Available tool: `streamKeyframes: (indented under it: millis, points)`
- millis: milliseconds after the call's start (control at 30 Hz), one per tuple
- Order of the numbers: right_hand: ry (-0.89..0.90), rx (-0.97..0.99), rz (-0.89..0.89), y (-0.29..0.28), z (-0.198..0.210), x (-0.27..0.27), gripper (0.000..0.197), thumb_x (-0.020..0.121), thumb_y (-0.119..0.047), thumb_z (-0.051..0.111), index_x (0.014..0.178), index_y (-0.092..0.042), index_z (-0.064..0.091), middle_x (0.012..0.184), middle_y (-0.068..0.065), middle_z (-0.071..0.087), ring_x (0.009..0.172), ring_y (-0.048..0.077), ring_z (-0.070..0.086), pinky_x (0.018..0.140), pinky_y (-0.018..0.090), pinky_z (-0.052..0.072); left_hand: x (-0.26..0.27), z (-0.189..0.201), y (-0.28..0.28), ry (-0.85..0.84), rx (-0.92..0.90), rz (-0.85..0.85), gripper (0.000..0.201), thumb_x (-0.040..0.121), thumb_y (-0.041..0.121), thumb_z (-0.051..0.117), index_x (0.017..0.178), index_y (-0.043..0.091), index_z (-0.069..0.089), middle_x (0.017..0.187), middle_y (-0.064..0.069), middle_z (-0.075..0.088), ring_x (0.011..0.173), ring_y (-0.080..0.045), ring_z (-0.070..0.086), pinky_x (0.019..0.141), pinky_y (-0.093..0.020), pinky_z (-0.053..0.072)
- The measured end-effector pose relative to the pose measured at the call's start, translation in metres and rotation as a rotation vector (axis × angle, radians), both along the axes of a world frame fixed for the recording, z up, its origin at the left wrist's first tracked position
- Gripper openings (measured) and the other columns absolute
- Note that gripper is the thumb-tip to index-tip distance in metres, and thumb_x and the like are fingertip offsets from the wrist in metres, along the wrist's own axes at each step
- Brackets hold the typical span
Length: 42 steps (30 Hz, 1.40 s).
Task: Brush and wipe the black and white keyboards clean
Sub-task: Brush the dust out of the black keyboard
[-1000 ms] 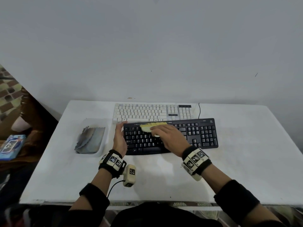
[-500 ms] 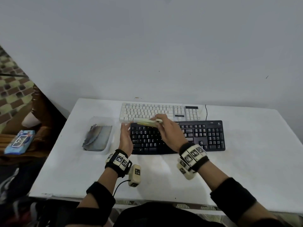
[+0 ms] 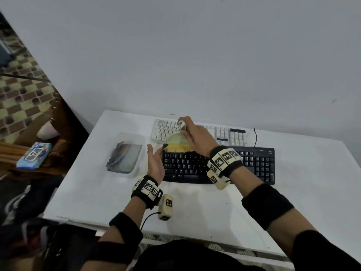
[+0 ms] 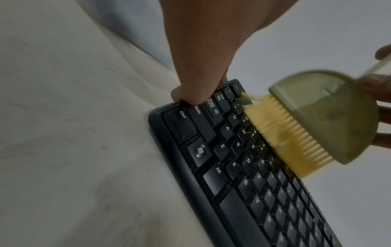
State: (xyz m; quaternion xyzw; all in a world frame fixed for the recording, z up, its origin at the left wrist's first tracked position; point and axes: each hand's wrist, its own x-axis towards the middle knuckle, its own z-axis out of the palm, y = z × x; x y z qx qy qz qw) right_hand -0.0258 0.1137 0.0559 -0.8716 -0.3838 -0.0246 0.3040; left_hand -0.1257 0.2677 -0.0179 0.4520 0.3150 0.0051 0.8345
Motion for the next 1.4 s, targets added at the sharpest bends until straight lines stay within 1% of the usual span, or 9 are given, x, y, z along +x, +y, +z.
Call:
streamKeyframes:
  millis: [200,300,600,733,900,1067,1133,1267,1400]
  points:
    - [0.057,0.077,0.018,-0.009,0.006,0.005,0.03,0.105,-0.017,0.046,0.134,-0.019,0.036,0.066,0.005,0.058,0.047,0.009,0.041,0.048,0.026,0.033,0.004,-0.007,-0.001,-0.021,-0.018,0.0,0.085,0.101,0.074,0.019,0.142,0.009,0.055,0.13,-0.014,0.068,0.122,-0.029,0.063,0.102,-0.049,0.049]
    - [0.111,0.187,0.01,0.01,0.006,0.001,0.028,0.105,-0.019,0.048,0.132,-0.019,0.039,0.067,0.014,0.06,0.046,0.011,0.039,0.049,0.025,0.031,0.003,-0.006,-0.001,-0.021,-0.025,-0.008,0.086,0.1,0.075,0.02,0.146,0.009,0.052,0.136,-0.014,0.065,0.127,-0.029,0.06,0.11,-0.051,0.044]
    - [0.014,0.007,-0.01,-0.015,0.008,0.017,0.029,0.105,-0.017,0.046,0.134,-0.015,0.04,0.061,0.004,0.055,0.045,0.015,0.042,0.046,0.028,0.033,0.007,-0.017,0.001,-0.033,-0.027,0.017,0.083,0.101,0.073,0.021,0.139,0.01,0.059,0.135,-0.014,0.066,0.127,-0.031,0.061,0.114,-0.058,0.04]
    - [0.062,0.135,-0.004,-0.006,0.015,0.014,0.028,0.105,-0.017,0.049,0.131,-0.017,0.041,0.066,0.011,0.062,0.042,0.011,0.039,0.045,0.021,0.029,0.006,-0.017,0.0,-0.05,0.015,0.028,0.073,0.094,0.082,0.03,0.14,0.034,0.06,0.148,-0.009,0.056,0.138,-0.03,0.051,0.116,-0.06,0.037]
    - [0.042,0.098,0.051,0.007,0.009,0.008,0.026,0.105,-0.02,0.047,0.129,-0.026,0.038,0.066,0.008,0.063,0.044,0.012,0.042,0.045,0.018,0.028,0.005,-0.015,0.0,-0.099,-0.011,0.035,0.072,0.099,0.076,0.027,0.145,0.028,0.054,0.147,-0.012,0.056,0.133,-0.031,0.056,0.113,-0.06,0.041]
    - [0.046,0.029,0.002,-0.033,0.005,0.017,0.028,0.105,-0.018,0.048,0.127,-0.028,0.034,0.07,0.011,0.066,0.043,0.015,0.042,0.044,0.022,0.035,0.003,-0.019,0.002,-0.132,0.052,-0.036,0.076,0.082,0.092,0.03,0.131,0.046,0.066,0.154,-0.007,0.05,0.146,-0.029,0.042,0.119,-0.062,0.032]
    - [0.042,0.06,-0.028,-0.042,0.009,0.017,0.027,0.104,-0.016,0.049,0.129,-0.022,0.038,0.069,0.009,0.063,0.045,0.017,0.045,0.047,0.029,0.037,0.003,-0.014,0.0,-0.123,0.068,-0.025,0.073,0.086,0.088,0.028,0.129,0.043,0.067,0.149,-0.01,0.055,0.139,-0.029,0.05,0.115,-0.061,0.038]
    - [0.091,0.155,-0.023,-0.039,0.014,0.01,0.026,0.105,-0.019,0.049,0.13,-0.023,0.04,0.074,0.009,0.066,0.046,0.015,0.043,0.048,0.026,0.036,0.001,-0.011,-0.002,-0.116,0.068,-0.012,0.064,0.101,0.074,0.024,0.128,0.036,0.067,0.141,-0.013,0.06,0.13,-0.032,0.059,0.111,-0.06,0.044]
    - [0.032,0.02,-0.026,-0.06,0.002,0.009,0.026,0.106,-0.02,0.047,0.129,-0.027,0.037,0.075,0.007,0.066,0.047,0.014,0.047,0.05,0.032,0.042,0.005,-0.014,-0.003,-0.149,0.082,-0.021,0.056,0.106,0.064,0.026,0.126,0.029,0.065,0.133,-0.013,0.065,0.122,-0.029,0.063,0.108,-0.058,0.047]
